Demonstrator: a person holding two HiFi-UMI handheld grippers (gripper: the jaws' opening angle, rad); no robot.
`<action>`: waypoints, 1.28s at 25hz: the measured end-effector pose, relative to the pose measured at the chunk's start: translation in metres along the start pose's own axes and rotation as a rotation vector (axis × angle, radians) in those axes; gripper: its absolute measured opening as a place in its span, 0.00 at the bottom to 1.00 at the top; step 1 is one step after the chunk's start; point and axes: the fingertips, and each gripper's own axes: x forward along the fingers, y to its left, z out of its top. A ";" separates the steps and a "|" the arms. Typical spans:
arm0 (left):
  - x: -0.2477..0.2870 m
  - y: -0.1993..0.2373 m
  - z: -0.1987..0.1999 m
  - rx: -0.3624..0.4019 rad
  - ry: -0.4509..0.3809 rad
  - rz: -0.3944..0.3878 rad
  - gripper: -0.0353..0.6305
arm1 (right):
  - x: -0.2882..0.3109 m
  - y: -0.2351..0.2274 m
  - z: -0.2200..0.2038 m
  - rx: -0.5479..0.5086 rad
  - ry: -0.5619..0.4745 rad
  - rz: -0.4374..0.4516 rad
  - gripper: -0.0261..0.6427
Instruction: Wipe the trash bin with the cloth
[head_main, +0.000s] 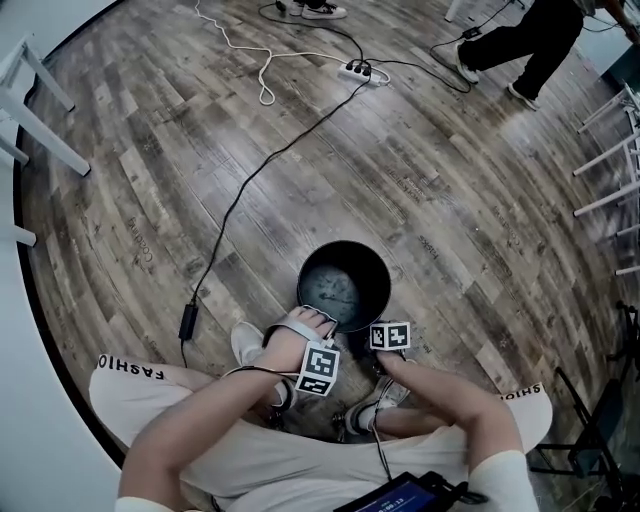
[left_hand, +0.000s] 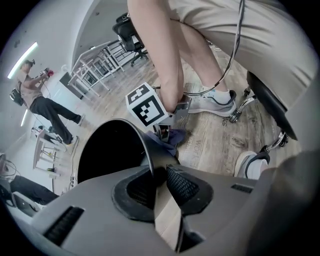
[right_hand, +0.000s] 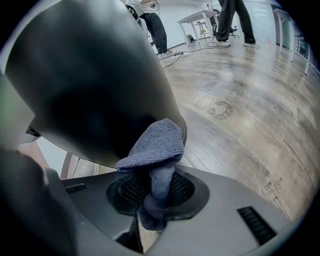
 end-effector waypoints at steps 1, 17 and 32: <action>0.000 0.002 0.000 -0.001 0.000 0.001 0.17 | 0.005 -0.003 0.000 0.002 -0.001 -0.010 0.16; 0.002 0.003 0.000 -0.019 0.016 0.028 0.17 | 0.013 -0.016 -0.007 0.113 0.050 -0.056 0.16; -0.007 0.003 -0.017 -0.046 -0.002 -0.022 0.32 | -0.130 0.050 0.046 0.155 -0.069 0.052 0.16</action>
